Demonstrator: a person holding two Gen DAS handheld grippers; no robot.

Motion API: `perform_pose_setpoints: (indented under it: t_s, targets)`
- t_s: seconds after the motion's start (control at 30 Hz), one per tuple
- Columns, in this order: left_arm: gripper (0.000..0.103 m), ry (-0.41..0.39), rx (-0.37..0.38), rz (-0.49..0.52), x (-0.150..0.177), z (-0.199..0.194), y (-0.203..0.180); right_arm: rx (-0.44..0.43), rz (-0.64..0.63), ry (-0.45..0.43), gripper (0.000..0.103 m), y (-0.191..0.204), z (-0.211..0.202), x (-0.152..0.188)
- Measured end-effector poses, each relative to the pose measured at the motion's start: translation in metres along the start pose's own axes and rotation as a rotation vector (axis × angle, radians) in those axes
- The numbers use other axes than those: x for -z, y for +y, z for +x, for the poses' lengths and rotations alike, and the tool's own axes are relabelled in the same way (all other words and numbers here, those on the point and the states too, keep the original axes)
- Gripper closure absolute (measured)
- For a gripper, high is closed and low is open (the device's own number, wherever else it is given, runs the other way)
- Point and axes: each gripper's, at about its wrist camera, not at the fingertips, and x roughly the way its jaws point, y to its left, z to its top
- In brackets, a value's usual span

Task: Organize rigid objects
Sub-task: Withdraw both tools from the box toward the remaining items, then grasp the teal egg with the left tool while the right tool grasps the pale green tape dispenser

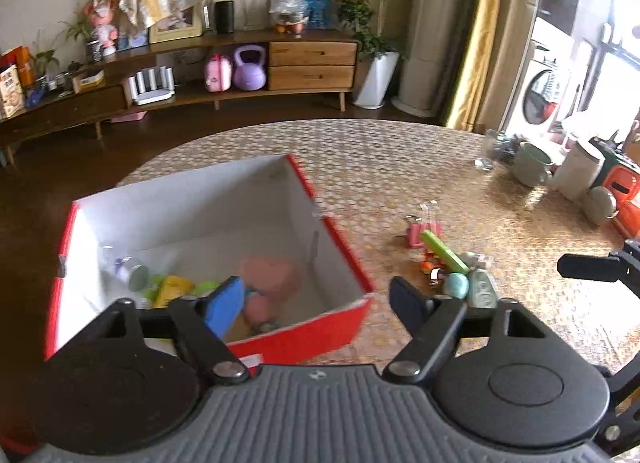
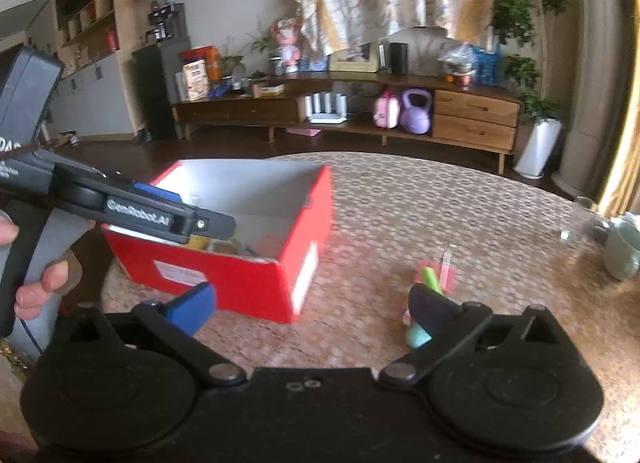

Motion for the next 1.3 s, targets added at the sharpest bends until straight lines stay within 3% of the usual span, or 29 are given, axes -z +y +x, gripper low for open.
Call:
perform_pose_setpoints:
  t_s: [0.17, 0.33, 0.53, 0.9, 1.1, 1.3]
  targets:
    - [0.020, 0.002, 0.055, 0.021, 0.005, 0.014, -0.029, 0.030, 0.024, 0.006, 0.000, -0.021, -0.003, 0.025]
    - [0.010, 0.004, 0.092, 0.059, 0.011, 0.032, -0.056, 0.066, 0.036, 0.014, 0.000, -0.038, 0.001, 0.044]
    - [0.009, 0.011, 0.140, 0.060, 0.015, 0.059, -0.084, 0.106, 0.008, 0.031, 0.000, -0.055, 0.013, 0.062]
    - [0.006, 0.051, 0.156, 0.091, 0.022, 0.113, -0.117, 0.155, -0.012, 0.081, 0.000, -0.083, 0.050, 0.085]
    - [0.006, 0.075, 0.195, 0.109, 0.030, 0.140, -0.127, 0.161, 0.006, 0.105, 0.005, -0.096, 0.072, 0.094]
    - [0.006, 0.068, 0.171, 0.147, 0.038, 0.156, -0.138, 0.158, 0.026, 0.122, 0.013, -0.105, 0.089, 0.097]
